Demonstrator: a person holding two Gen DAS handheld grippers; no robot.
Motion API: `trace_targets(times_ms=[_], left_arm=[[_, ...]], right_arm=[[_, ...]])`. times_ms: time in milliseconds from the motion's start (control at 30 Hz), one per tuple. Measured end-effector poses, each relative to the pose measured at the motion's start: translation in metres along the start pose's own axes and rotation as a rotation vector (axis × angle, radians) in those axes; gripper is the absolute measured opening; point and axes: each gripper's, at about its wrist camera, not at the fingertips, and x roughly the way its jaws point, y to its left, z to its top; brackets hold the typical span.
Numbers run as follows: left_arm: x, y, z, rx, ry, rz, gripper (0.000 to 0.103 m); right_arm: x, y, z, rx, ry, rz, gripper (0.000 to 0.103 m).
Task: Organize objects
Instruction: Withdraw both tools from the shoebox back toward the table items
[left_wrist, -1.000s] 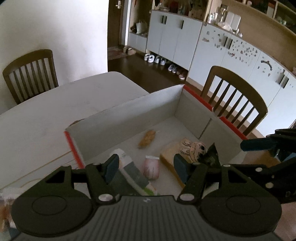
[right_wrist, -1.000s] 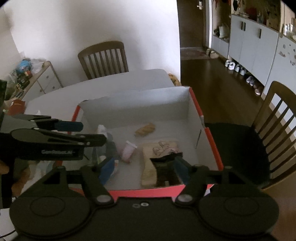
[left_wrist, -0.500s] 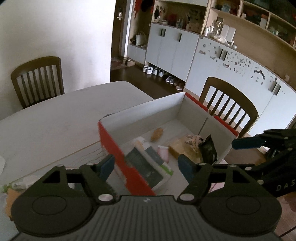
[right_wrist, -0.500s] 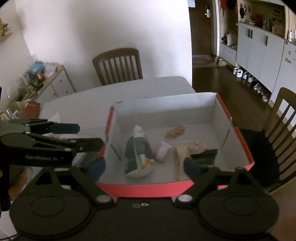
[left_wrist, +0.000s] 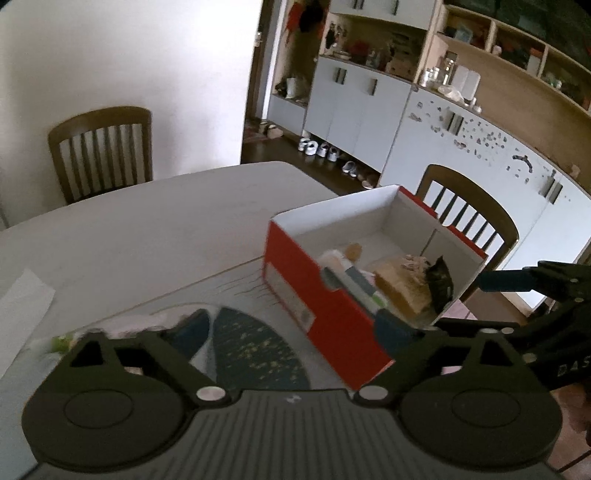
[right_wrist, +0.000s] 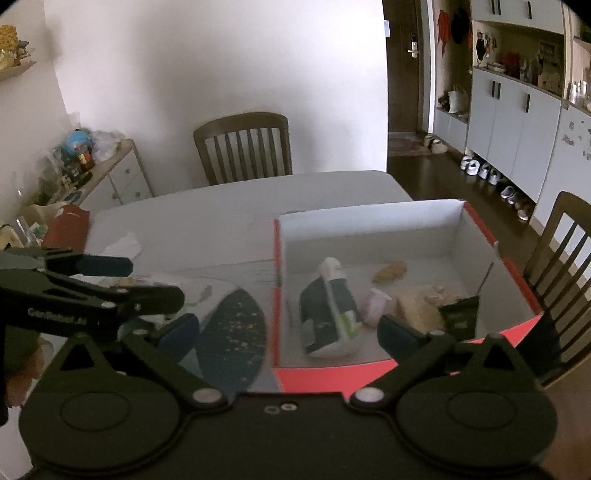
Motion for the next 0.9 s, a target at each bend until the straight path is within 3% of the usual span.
trace_targets(times_ms=[233, 733, 900], left_arm=[[-0.019, 0.035, -0.016, -0.031, -0.018, 0.002, 0.103], [-0.035, 0.125, -0.064, -0.122, 0.012, 0.055, 0.103], [-0.032, 0.147, -0.076, -0.098, -0.005, 0.146, 0.103]], right_arm=[[-0.002, 0.03, -0.004, 0.003, -0.042, 0.024, 0.103], [0.026, 0.085, -0.007, -0.021, 0.018, 0.072, 0.103], [0.049, 0.1, -0.004, -0.037, 0.049, 0.047, 0.102]])
